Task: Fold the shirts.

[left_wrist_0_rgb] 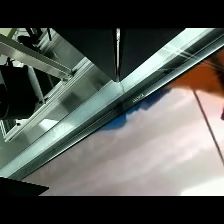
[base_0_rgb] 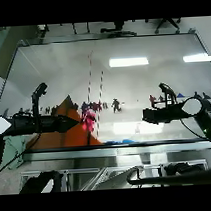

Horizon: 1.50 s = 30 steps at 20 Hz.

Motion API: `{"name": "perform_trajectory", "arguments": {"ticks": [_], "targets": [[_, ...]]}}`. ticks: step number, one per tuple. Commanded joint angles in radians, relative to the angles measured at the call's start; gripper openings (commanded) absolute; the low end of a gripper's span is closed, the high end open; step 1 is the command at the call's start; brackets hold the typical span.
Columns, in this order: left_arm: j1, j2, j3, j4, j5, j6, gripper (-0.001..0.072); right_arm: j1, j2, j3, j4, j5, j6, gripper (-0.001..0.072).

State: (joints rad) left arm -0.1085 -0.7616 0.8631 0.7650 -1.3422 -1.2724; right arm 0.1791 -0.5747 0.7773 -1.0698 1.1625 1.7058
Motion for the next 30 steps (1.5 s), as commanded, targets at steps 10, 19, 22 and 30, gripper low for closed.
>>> {"name": "perform_trajectory", "arguments": {"ticks": [10, 19, 22, 30], "targets": [[-0.001, 0.001, 0.0, 0.0, 0.0, 0.0, 0.0013, 0.001, 0.001, 0.0, 0.0, 0.0, 0.0, 0.0017], [-0.001, 0.001, 0.0, -0.007, 0.176, 0.0, 0.0013, 0.001, 0.001, 0.0, 0.0, 0.0, 0.0, 0.0017], [-0.001, 0.001, 0.0, -0.007, 0.211, 0.0, 0.0013, 0.001, 0.0, 0.0, 0.0, -0.009, 0.0, 0.0017], [0.167, -0.135, 0.18, 0.632, 0.022, -0.072, 0.0675, -0.001, -0.049, -0.001, 0.0, -0.011, 0.0, 0.0017]]}}
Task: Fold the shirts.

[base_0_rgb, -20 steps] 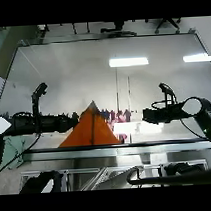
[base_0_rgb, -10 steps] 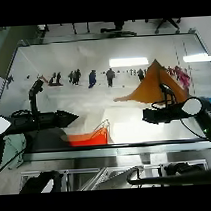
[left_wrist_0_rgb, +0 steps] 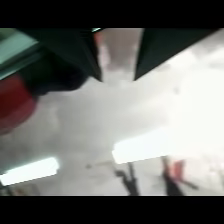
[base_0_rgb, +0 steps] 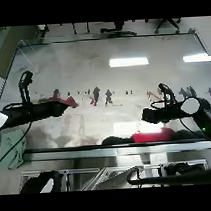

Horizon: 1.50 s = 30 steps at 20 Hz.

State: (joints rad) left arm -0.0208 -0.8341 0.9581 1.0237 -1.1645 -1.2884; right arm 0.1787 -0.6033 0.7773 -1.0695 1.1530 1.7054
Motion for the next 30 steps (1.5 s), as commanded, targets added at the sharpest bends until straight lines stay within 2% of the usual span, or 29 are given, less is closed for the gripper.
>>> {"name": "perform_trajectory", "arguments": {"ticks": [1, 3, 4, 8, 12, 15, 18, 19, 20, 21, 22, 26, 30], "targets": [[0.108, -0.085, 0.102, 0.509, -0.197, -0.098, 0.0675, -0.001, -0.031, -0.001, 0.0, -0.001, 0.0, 0.0017], [0.193, -0.121, 0.09, 0.683, -0.204, -0.199, 0.0675, -0.001, -0.052, -0.001, 0.015, -0.001, 0.0, 0.0017], [0.24, -0.143, 0.082, 0.71, -0.201, -0.206, 0.0675, -0.001, -0.063, -0.001, 0.017, -0.001, 0.0, 0.0017], [0.487, -0.24, 0.015, 0.758, -0.198, -0.206, 0.0674, -0.001, -0.106, -0.001, 0.016, -0.001, 0.0, 0.0018], [0.694, -0.319, -0.079, 0.868, -0.154, -0.205, 0.0674, -0.001, -0.142, -0.001, 0.016, -0.001, -0.025, 0.0017], [0.786, -0.386, -0.124, 0.86, -0.061, -0.204, 0.0674, -0.001, -0.169, -0.001, 0.023, -0.002, -0.034, 0.0017], [0.787, -0.465, -0.124, 0.859, -0.028, -0.204, 0.0673, -0.001, -0.18, -0.001, 0.027, -0.002, -0.033, 0.0017], [0.772, -0.484, -0.119, 0.859, -0.028, -0.205, 0.064, -0.001, -0.18, -0.001, 0.027, -0.002, -0.034, 0.0017], [0.752, -0.505, -0.103, 0.86, -0.036, -0.204, 0.0457, -0.001, -0.18, -0.001, 0.027, -0.002, -0.033, 0.0017], [0.731, -0.522, -0.077, 0.861, -0.052, -0.201, 0.0102, -0.001, -0.18, -0.001, 0.027, -0.002, -0.033, 0.0018], [0.711, -0.533, -0.048, 0.859, -0.068, -0.193, 0.0011, -0.001, -0.18, -0.001, 0.027, -0.002, -0.034, 0.0017], [0.597, -0.528, 0.134, 0.832, -0.154, -0.184, 0.001, -0.001, -0.18, -0.001, 0.027, -0.002, -0.034, 0.0017], [0.409, -0.428, 0.344, 0.559, -0.158, -0.146, 0.001, -0.001, -0.18, 0.0, 0.054, -0.001, -0.038, 0.0017]]}}
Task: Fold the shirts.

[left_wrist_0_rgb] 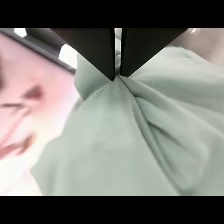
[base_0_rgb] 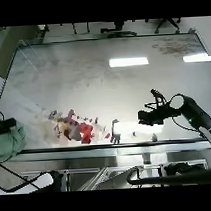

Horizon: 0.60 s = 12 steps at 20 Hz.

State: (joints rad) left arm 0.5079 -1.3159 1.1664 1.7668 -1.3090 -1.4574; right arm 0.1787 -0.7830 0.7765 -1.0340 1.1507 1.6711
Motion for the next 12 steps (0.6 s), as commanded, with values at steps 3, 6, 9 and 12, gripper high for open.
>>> {"name": "perform_trajectory", "arguments": {"ticks": [3, 6, 9, 12], "targets": [[-0.328, 0.136, 0.272, -0.331, 0.001, 0.056, 0.001, -0.001, 0.005, 0.0, 0.084, 0.001, -0.066, 0.0017], [-0.552, 0.179, 0.305, -0.353, 0.023, 0.055, 0.001, -0.002, 0.02, 0.001, 0.148, 0.001, -0.117, 0.0017], [-0.736, 0.148, 0.233, -0.356, 0.053, 0.05, 0.001, -0.003, 0.054, 0.002, 0.156, 0.001, -0.117, 0.0017], [-0.859, 0.059, 0.164, -0.4, 0.132, 0.037, 0.0012, -0.003, 0.081, 0.002, 0.156, 0.0, -0.116, 0.0017]]}}
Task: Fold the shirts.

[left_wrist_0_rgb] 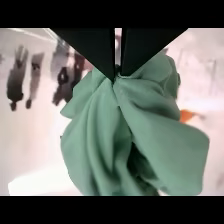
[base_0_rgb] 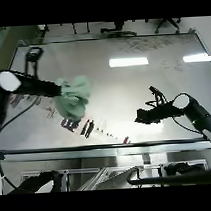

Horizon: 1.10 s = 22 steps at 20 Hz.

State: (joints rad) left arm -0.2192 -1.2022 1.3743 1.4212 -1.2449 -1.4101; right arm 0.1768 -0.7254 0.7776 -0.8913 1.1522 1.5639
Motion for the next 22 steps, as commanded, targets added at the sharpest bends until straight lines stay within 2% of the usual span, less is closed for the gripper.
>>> {"name": "perform_trajectory", "arguments": {"ticks": [1, 2, 3, 4, 5, 7, 9, 12, 13, 16, 17, 18, 19, 20, 22], "targets": [[-0.156, -0.095, -0.037, -0.097, 0.087, -0.014, 0.0018, -0.001, 0.023, 0.001, 0.014, -0.002, -0.009, 0.002], [-0.17, -0.131, -0.008, -0.135, 0.084, -0.013, 0.002, -0.001, 0.023, 0.001, 0.014, -0.002, -0.009, 0.0054], [-0.177, -0.164, 0.041, -0.146, 0.064, -0.012, 0.0245, -0.001, 0.022, 0.001, 0.014, -0.011, -0.009, 0.0284], [-0.175, -0.185, 0.094, -0.135, 0.033, -0.013, 0.0673, -0.001, 0.022, 0.001, 0.014, -0.031, -0.009, 0.0612], [-0.162, -0.2, 0.151, -0.127, -0.004, -0.008, 0.0685, -0.001, 0.022, 0.001, 0.014, -0.06, -0.017, 0.07], [-0.096, -0.21, 0.243, -0.126, -0.094, -0.005, 0.0684, 0.0, 0.018, 0.001, 0.016, -0.117, -0.05, 0.07], [-0.007, -0.209, 0.243, -0.111, -0.175, -0.007, 0.0684, 0.002, -0.003, 0.001, 0.016, -0.133, -0.051, 0.07], [0.14, -0.201, 0.051, -0.188, -0.223, -0.029, 0.0684, 0.002, -0.093, 0.0, 0.027, -0.159, -0.087, 0.07], [0.179, -0.201, -0.038, -0.23, -0.221, -0.026, 0.0684, 0.001, -0.135, 0.001, 0.066, -0.19, -0.127, 0.0699], [0.266, -0.203, -0.271, -0.31, -0.133, -0.003, 0.0684, 0.001, -0.261, 0.002, 0.293, -0.307, -0.347, 0.0688], [0.284, -0.203, -0.33, -0.339, -0.089, 0.011, 0.0684, 0.002, -0.301, 0.006, 0.383, -0.332, -0.429, 0.0638], [0.297, -0.203, -0.383, -0.375, -0.039, 0.029, 0.0684, 0.002, -0.347, 0.023, 0.472, -0.343, -0.52, 0.0546], [0.303, -0.203, -0.426, -0.416, 0.018, 0.049, 0.0684, 0.002, -0.391, 0.048, 0.549, -0.342, -0.592, 0.0545], [0.303, -0.203, -0.457, -0.444, 0.077, 0.061, 0.0684, 0.002, -0.438, 0.081, 0.608, -0.343, -0.642, 0.0545], [0.296, -0.203, -0.511, -0.481, 0.209, 0.067, 0.0684, 0.002, -0.531, 0.159, 0.642, -0.344, -0.66, 0.0545]]}}
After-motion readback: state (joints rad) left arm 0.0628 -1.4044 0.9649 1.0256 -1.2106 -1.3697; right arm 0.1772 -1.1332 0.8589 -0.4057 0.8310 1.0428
